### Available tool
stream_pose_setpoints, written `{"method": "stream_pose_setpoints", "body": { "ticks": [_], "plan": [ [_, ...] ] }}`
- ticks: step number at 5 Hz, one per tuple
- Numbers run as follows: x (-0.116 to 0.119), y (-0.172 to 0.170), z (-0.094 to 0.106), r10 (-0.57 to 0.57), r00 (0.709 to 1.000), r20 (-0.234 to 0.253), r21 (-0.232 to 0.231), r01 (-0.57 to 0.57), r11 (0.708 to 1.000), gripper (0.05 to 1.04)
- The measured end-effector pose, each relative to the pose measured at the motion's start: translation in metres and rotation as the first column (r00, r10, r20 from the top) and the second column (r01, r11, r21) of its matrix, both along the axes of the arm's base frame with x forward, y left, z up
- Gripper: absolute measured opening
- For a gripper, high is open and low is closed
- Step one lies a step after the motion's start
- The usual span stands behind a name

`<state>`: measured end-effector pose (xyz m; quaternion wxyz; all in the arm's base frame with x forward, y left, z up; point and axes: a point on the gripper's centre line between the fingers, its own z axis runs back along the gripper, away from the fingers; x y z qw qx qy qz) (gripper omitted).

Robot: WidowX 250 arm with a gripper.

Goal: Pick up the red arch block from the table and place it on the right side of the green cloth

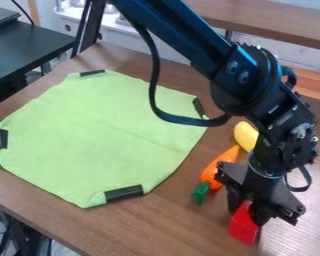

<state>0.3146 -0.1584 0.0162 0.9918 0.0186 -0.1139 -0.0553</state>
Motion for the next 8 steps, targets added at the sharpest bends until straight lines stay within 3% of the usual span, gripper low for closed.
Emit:
{"method": "stream_pose_setpoints", "body": {
  "ticks": [1,2,3,4,7,8],
  "plan": [
    [0.001,0.012,0.009,0.037,0.999,-0.004,-0.038,-0.037,0.999,0.265],
    [0.01,0.033,0.029,0.106,0.994,-0.006,-0.1,-0.106,0.989,0.265],
    [0.03,0.063,0.046,0.22,0.975,-0.027,-0.175,-0.221,0.959,0.265],
    [0.053,0.084,0.066,0.314,0.949,-0.001,-0.219,-0.306,0.926,0.265],
    [0.106,0.156,0.041,0.56,0.829,0.006,-0.15,-0.553,0.82,0.265],
    [0.116,0.167,0.031,0.586,0.81,0.016,-0.119,-0.581,0.805,0.265]
  ]
}}
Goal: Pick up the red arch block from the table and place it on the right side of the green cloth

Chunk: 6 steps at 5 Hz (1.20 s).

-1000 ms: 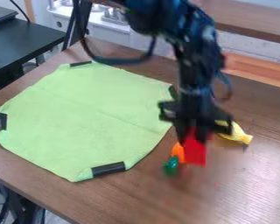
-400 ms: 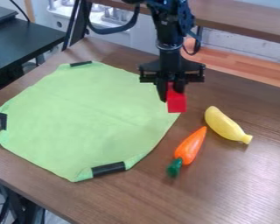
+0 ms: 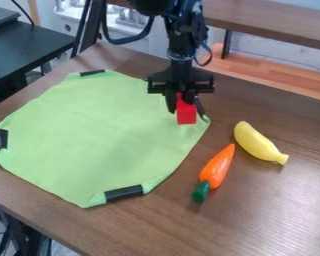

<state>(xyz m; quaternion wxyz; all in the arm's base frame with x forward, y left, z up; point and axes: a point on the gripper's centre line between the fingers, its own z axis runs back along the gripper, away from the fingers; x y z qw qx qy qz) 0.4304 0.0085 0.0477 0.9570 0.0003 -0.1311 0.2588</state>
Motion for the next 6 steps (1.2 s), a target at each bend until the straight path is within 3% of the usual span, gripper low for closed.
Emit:
{"method": "stream_pose_setpoints", "body": {
  "ticks": [2,3,4,5,6],
  "plan": [
    [0.014,0.02,-0.015,0.066,0.997,-0.037,0.04,-0.064,0.997,0.32],
    [0.015,0.028,-0.014,0.084,0.996,-0.033,0.089,-0.08,0.993,0.595],
    [0.011,0.03,-0.012,0.104,0.993,-0.056,0.098,-0.098,0.99,0.886],
    [0.006,0.024,-0.012,0.114,0.989,-0.099,0.063,-0.108,0.992,1.006],
    [0.002,0.031,0.03,0.149,0.986,-0.072,0.038,-0.146,0.988,1.001]
  ]
}}
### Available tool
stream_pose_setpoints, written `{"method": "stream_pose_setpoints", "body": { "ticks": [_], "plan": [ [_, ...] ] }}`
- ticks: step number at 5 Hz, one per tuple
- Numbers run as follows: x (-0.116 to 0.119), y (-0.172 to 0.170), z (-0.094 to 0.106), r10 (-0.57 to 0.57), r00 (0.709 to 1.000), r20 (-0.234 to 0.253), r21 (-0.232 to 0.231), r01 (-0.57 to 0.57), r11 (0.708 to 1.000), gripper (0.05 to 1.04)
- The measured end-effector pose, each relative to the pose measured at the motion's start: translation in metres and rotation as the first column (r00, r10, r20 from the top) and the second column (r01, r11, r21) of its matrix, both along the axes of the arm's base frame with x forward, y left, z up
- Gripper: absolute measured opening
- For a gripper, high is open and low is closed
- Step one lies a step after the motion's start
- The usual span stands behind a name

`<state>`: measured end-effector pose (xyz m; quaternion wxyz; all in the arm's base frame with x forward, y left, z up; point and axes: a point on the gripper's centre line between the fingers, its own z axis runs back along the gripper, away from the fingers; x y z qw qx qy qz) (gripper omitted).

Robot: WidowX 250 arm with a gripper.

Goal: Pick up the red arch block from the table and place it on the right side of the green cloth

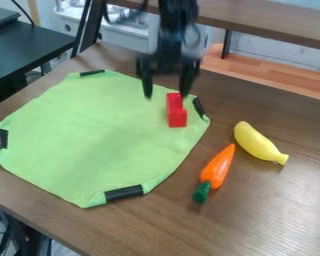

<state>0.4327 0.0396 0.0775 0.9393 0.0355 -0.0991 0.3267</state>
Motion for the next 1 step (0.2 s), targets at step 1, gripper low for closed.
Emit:
{"method": "stream_pose_setpoints", "body": {
  "ticks": [1],
  "plan": [
    [-0.0092,0.0167,0.0489,0.059,0.997,0.043,-0.04,-0.057,0.998,1.001]
  ]
}}
